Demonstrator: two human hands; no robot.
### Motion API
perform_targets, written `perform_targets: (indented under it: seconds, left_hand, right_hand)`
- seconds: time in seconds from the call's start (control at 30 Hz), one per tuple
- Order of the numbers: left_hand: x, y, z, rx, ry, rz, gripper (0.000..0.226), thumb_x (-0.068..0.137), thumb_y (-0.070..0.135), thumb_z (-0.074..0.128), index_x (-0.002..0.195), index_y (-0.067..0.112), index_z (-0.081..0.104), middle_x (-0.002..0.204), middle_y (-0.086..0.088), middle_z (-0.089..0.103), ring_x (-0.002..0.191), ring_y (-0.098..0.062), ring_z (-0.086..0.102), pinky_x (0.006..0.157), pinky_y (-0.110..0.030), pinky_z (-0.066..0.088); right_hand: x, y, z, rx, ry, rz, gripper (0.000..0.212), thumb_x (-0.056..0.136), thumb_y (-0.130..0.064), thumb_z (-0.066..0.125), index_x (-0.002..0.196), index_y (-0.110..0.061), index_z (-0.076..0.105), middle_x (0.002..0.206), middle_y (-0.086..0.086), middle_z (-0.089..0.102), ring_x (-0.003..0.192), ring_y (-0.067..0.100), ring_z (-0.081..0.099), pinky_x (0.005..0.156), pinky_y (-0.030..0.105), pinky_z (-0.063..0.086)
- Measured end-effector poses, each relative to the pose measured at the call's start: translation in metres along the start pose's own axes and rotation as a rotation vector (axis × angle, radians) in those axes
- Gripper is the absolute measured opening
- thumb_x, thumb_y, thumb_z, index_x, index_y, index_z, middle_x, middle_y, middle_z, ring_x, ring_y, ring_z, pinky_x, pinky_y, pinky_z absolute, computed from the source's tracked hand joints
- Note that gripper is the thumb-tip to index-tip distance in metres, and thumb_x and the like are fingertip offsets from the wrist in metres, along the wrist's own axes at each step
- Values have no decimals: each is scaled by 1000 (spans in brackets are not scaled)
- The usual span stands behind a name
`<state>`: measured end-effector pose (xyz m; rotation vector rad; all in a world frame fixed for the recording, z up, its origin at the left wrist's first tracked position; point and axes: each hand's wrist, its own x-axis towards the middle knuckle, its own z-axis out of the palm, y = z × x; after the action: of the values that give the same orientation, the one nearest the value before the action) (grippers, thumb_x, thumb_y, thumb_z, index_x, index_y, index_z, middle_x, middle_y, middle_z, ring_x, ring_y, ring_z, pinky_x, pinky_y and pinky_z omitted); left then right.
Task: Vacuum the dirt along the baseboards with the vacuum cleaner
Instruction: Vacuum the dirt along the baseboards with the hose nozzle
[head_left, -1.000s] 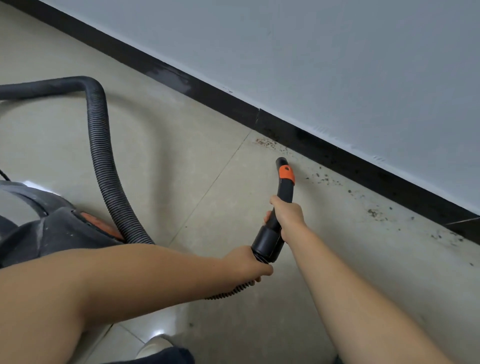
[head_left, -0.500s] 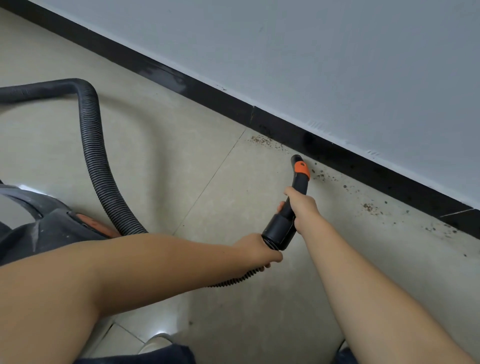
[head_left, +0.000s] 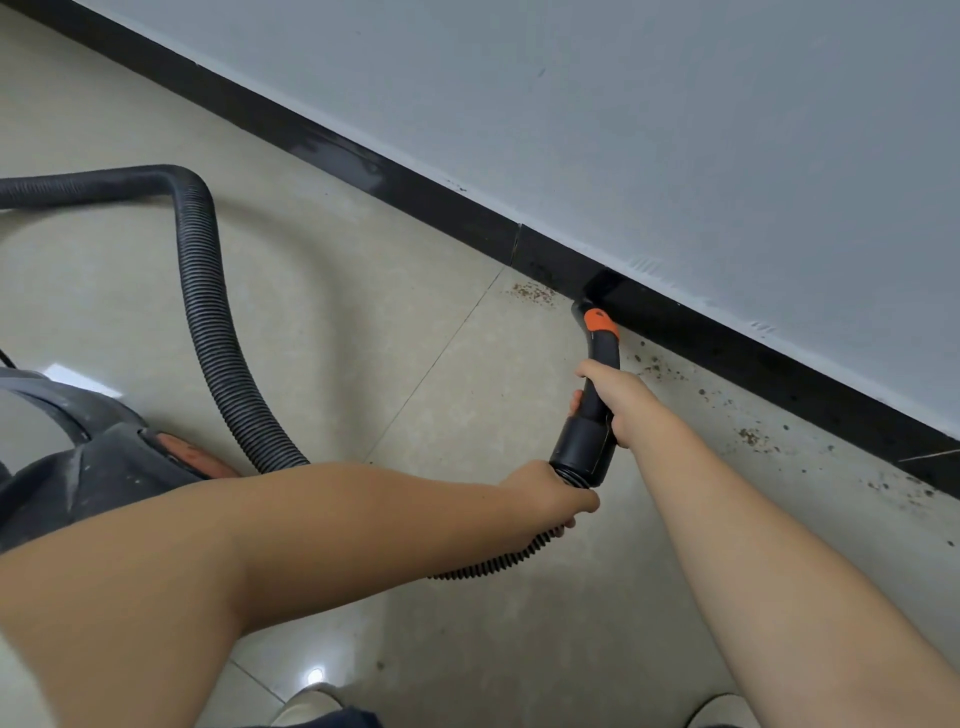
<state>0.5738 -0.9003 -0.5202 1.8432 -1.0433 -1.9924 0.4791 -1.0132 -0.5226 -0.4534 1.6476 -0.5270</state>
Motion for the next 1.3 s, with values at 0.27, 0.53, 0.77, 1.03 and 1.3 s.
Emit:
perform_targets:
  seconds: [0.27, 0.53, 0.77, 1.03, 1.3]
  left_hand:
    - [5, -2, 0, -147, 70, -35, 23, 82, 19, 65, 101, 12, 55, 73, -4, 58, 58, -16, 52, 63, -25, 46]
    - [8, -7, -8, -204, 113, -33, 22, 81, 18, 65, 99, 13, 54, 72, -4, 58, 58, -16, 52, 64, -26, 47]
    - [8, -13, -12, -183, 121, -29, 20, 81, 18, 64, 98, 14, 54, 74, -4, 58, 58, -15, 52, 61, -24, 47]
    - [2, -17, -1, -152, 68, -24, 17, 80, 19, 64, 94, 17, 55, 74, -4, 57, 61, -16, 52, 65, -26, 47]
    - [-15, -38, 33, -47, -147, -13, 14, 82, 12, 60, 86, 19, 48, 69, -4, 47, 69, -21, 48, 64, -29, 43]
  right_hand:
    - [7, -9, 21, -148, -100, -23, 17, 85, -14, 62, 93, -8, 49, 53, 7, 55, 42, 17, 51, 55, 30, 51]
    - [9, -12, 39, -184, -154, -39, 13, 86, -12, 59, 90, -9, 48, 58, 8, 53, 41, 18, 50, 53, 29, 50]
    - [12, -4, 45, -173, -136, -73, 14, 85, -12, 60, 93, -7, 50, 57, 8, 53, 40, 18, 51, 52, 29, 51]
    - [2, 4, 29, -139, -101, -53, 14, 85, -12, 60, 93, -6, 50, 55, 8, 54, 43, 19, 50, 53, 29, 51]
    - [-25, 49, -18, -28, 39, -43, 10, 85, -10, 57, 88, -8, 48, 50, 8, 53, 42, 22, 48, 50, 29, 48]
